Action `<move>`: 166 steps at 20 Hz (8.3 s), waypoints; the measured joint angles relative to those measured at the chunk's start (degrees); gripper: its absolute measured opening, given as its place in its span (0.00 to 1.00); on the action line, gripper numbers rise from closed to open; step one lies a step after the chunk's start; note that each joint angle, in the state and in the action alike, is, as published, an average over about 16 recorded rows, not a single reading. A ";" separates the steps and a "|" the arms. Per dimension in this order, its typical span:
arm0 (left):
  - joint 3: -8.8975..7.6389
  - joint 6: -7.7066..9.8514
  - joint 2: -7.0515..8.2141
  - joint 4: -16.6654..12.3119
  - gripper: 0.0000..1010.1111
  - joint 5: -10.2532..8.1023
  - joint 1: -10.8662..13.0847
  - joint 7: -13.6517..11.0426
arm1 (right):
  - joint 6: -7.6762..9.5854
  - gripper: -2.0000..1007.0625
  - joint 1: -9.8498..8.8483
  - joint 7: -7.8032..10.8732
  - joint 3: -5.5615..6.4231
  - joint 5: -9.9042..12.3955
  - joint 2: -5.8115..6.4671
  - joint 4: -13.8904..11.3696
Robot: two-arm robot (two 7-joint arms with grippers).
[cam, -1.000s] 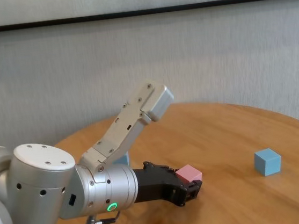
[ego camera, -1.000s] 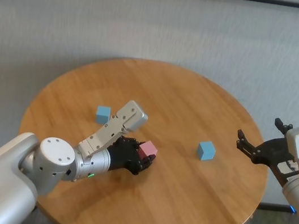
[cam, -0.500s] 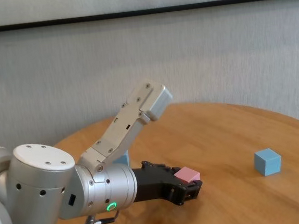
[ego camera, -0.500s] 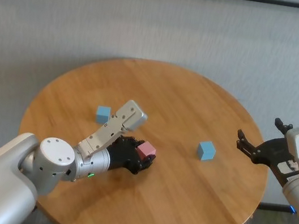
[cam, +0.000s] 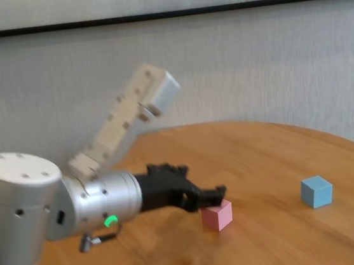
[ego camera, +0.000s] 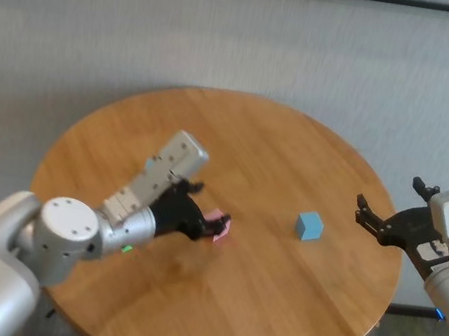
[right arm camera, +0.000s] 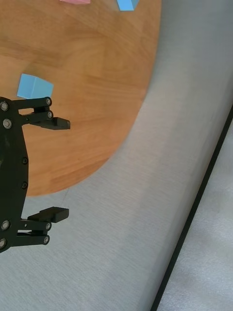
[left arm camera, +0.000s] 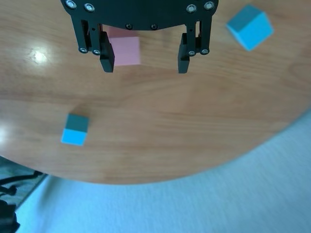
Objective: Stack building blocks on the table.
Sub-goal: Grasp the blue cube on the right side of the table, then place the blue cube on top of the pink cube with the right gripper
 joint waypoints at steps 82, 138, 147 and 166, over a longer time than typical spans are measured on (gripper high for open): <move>-8.15 2.63 9.45 -15.97 0.99 -1.18 8.64 3.68 | 14.50 1.00 7.14 0.63 1.47 -3.27 -20.20 15.19; -8.14 2.63 9.45 -15.97 0.99 -1.18 8.64 3.68 | 15.26 0.36 8.96 20.00 -0.42 -7.73 -22.18 12.50; -8.15 2.63 9.45 -15.97 0.99 -1.18 8.64 3.68 | 14.63 0.36 11.29 21.96 -0.50 -8.66 -23.70 16.56; -8.15 2.63 9.45 -15.97 0.99 -1.18 8.64 3.68 | 12.80 0.36 11.21 22.23 -0.15 -9.35 -25.76 18.40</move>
